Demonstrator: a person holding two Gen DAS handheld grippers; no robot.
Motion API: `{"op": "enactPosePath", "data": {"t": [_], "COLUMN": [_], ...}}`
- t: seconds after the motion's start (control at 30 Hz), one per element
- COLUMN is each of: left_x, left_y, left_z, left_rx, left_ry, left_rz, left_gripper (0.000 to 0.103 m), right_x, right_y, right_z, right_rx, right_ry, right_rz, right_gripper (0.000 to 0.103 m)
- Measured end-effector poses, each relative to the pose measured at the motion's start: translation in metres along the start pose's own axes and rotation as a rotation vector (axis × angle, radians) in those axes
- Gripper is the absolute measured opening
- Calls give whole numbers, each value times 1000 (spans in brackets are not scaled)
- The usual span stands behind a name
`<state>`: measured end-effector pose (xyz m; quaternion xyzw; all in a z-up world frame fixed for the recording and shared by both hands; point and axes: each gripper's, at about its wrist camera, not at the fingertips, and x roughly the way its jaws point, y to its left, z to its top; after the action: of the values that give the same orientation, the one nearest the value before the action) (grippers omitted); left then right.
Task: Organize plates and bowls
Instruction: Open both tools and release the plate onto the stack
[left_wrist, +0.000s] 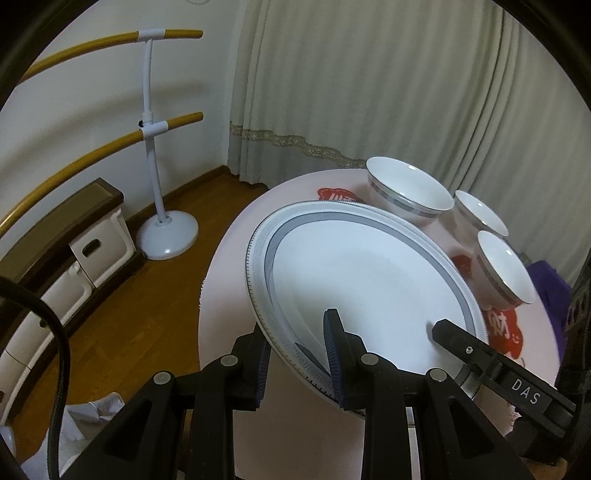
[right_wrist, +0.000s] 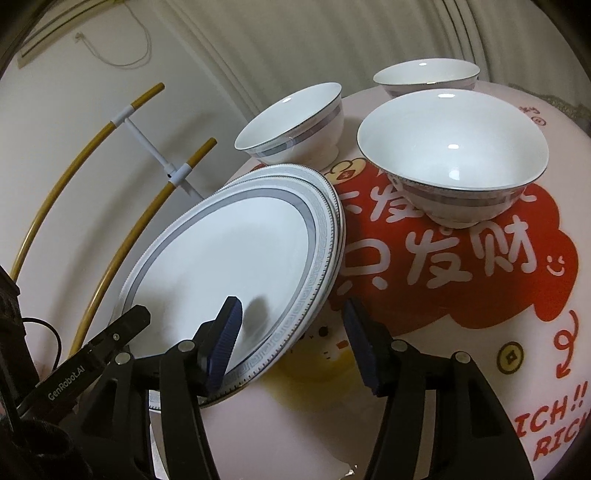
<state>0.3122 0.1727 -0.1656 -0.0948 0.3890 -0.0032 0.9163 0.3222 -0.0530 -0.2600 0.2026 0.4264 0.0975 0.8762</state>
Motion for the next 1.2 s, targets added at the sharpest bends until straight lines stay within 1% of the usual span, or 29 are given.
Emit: {"op": "enactPosePath", "data": {"t": [0.13, 0.27, 0.43, 0.5, 0.63, 0.7, 0.87, 1.0, 1.2], "left_x": [5, 10, 18, 21, 28, 31, 38, 41, 35], "left_y": [-6, -11, -15, -18, -23, -22, -22, -23, -22], "left_z": [-1, -4, -6, -7, -10, -9, -9, -9, -10], "left_rx": [30, 52, 63, 66, 94, 80, 86, 89, 84], "left_ry": [-19, -34, -44, -47, -46, -48, -36, -37, -37], "left_rz": [40, 64, 89, 92, 113, 107, 113, 120, 113], "left_gripper": [26, 28, 30, 30, 37, 36, 36, 36, 36], "right_x": [2, 4, 4, 4, 5, 6, 8, 9, 11], "right_y": [1, 2, 6, 7, 9, 10, 11, 10, 10], "right_z": [1, 1, 1, 1, 2, 3, 4, 4, 4], "right_rx": [-15, -27, -54, -60, -58, -58, -54, -55, -51], "right_ry": [-2, -9, -32, -34, -32, -32, -22, -23, -21], "right_rz": [-5, -6, -21, -30, -33, -40, -63, -62, -58], "right_gripper": [52, 49, 41, 40, 40, 40, 40, 40, 40]}}
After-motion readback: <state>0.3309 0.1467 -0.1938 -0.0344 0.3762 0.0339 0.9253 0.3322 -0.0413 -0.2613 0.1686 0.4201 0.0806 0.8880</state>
